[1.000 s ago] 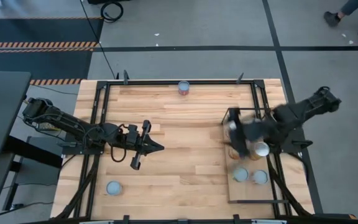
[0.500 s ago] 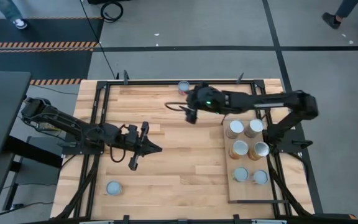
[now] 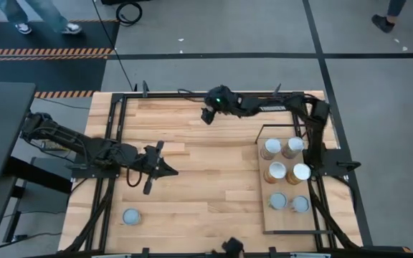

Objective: Pick and place cans onto a shelf
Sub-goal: Put the small canned corn on the shelf

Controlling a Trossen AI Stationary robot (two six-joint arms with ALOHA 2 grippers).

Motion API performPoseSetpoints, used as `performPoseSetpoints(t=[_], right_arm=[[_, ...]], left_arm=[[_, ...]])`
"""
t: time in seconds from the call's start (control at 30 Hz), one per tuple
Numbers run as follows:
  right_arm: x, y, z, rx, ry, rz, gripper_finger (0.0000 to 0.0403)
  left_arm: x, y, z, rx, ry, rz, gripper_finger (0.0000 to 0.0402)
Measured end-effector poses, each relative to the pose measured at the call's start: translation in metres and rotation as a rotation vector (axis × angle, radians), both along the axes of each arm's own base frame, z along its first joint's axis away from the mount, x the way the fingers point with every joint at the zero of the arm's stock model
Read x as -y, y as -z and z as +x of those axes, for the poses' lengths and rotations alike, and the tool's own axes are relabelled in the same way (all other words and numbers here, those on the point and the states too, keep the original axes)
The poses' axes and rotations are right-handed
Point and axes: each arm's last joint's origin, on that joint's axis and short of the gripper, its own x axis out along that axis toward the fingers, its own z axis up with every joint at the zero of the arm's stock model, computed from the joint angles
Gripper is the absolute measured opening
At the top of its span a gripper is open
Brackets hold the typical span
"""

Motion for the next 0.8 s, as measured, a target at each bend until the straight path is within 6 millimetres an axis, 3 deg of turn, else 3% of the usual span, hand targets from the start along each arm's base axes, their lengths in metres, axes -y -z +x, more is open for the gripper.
performPoseSetpoints(t=[0.23, 0.4, 0.8], right_arm=[[0.049, 0.004, 0.005, -0.073, 0.048, 0.113, 0.0392], [0.071, 0.012, 0.003, -0.060, 0.071, 0.151, 0.0392], [0.078, 0.036, -0.001, -0.114, 0.071, 0.232, 0.0392]], left_arm=[[-0.006, 0.003, 0.001, -0.026, -0.030, 0.011, 0.0011], [-0.009, 0.006, 0.001, -0.058, -0.042, 0.025, 0.0011], [-0.012, 0.008, 0.001, -0.083, -0.051, 0.043, 0.0011]])
